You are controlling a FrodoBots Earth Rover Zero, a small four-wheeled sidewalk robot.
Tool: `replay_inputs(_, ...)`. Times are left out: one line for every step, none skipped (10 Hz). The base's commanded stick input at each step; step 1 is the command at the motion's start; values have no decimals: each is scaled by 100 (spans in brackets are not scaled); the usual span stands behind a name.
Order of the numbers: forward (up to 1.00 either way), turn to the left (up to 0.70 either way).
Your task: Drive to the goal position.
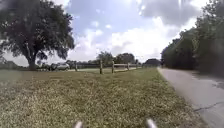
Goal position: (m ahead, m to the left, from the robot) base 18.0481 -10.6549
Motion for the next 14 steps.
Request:
replay_inputs(0, 0)
replay_inputs(0, 0)
replay_inputs(0, 0)
replay_inputs(0, 0)
replay_inputs(0, 0)
replay_inputs(0, -16)
replay_inputs(0, -70)
replay_inputs(0, -70)
replay_inputs(0, -70)
replay_inputs(0, -70)
replay_inputs(0, -70)
replay_inputs(0, -70)
replay_inputs(0, -70)
replay_inputs(0, -70)
